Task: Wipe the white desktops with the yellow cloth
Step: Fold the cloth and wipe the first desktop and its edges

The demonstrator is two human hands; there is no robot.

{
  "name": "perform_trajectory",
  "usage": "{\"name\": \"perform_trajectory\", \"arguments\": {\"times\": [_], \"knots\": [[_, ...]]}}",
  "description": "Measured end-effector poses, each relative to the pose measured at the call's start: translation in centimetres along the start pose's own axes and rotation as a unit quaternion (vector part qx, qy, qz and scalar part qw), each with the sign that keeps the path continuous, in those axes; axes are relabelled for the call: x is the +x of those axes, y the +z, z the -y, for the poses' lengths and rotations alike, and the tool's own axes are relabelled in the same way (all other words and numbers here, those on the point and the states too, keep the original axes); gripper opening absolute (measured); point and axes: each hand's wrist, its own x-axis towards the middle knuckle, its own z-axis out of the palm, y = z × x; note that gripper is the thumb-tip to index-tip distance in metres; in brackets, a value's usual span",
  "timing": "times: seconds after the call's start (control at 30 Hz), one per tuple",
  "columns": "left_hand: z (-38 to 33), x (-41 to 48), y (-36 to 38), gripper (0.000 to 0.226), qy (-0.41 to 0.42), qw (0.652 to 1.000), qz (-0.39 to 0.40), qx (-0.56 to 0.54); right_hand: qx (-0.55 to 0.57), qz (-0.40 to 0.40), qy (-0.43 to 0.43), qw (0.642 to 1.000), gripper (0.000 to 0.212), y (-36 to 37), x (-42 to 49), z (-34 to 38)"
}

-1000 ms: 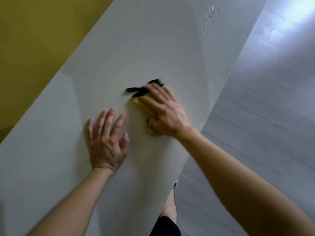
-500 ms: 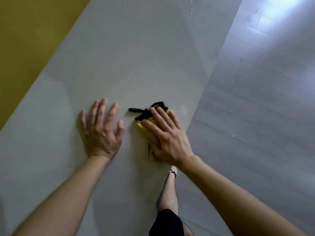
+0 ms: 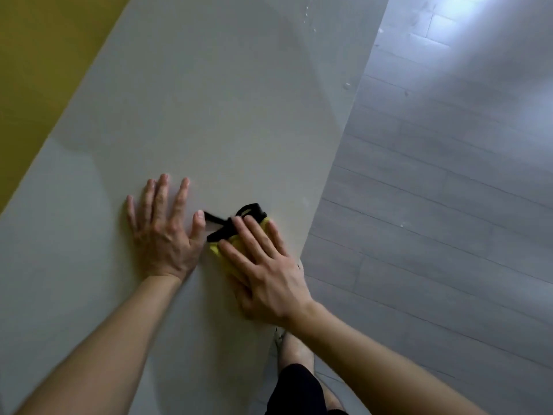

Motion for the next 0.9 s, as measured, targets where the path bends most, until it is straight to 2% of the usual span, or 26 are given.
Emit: {"name": "perform_trajectory", "arguments": {"times": [0.1, 0.2, 0.27, 0.37, 0.43, 0.5, 0.57, 0.63, 0.7, 0.77, 0.83, 0.9], "knots": [[-0.1, 0.0, 0.0, 0.060, 0.003, 1.000, 0.003, 0.001, 0.016, 0.003, -0.054, 0.998, 0.076, -1.1, 2.2, -5.4], [-0.1, 0.0, -0.1, 0.058, 0.009, 1.000, 0.012, -0.003, -0.015, -0.078, 0.058, 0.995, 0.075, -3.8, 8.9, -13.6], [0.1, -0.1, -0.2, 0.057, 0.008, 1.000, 0.019, -0.002, -0.037, -0.097, 0.146, 0.984, 0.069, -5.9, 12.7, -17.0], [0.4, 0.0, -0.1, 0.057, 0.008, 1.000, 0.023, 0.012, -0.046, -0.109, 0.195, 0.974, 0.072, -5.3, 14.6, -15.5], [0.5, -0.2, -0.3, 0.058, 0.014, 0.999, 0.026, 0.018, -0.046, -0.111, 0.112, 0.986, 0.073, -3.5, 12.2, -11.0], [0.3, -0.4, -0.6, 0.060, 0.019, 0.999, 0.037, 0.033, -0.029, -0.041, -0.029, 0.998, 0.071, -2.3, 8.5, -7.2], [0.0, -0.3, -0.6, 0.062, 0.016, 0.998, 0.055, 0.041, -0.014, 0.016, -0.134, 0.991, 0.068, -2.4, 6.6, -7.8], [-0.5, 0.0, -0.6, 0.063, 0.040, 0.996, 0.068, 0.039, -0.007, 0.035, -0.163, 0.986, 0.073, -3.4, 7.6, -11.4], [-0.6, 0.7, -0.5, 0.063, 0.109, 0.990, 0.087, 0.019, -0.015, 0.022, -0.110, 0.994, 0.077, -5.0, 10.4, -16.2], [-0.5, 1.3, -0.6, 0.063, 0.151, 0.983, 0.104, 0.010, -0.024, -0.029, -0.013, 0.999, 0.072, -7.7, 14.6, -21.8], [-0.8, 2.5, -0.8, 0.062, 0.138, 0.985, 0.099, 0.019, -0.037, -0.068, 0.108, 0.991, 0.071, -10.3, 18.4, -26.0], [-1.8, 5.0, -0.2, 0.061, 0.107, 0.991, 0.082, 0.025, -0.038, -0.089, 0.226, 0.969, 0.071, -10.7, 21.1, -26.8]]}}
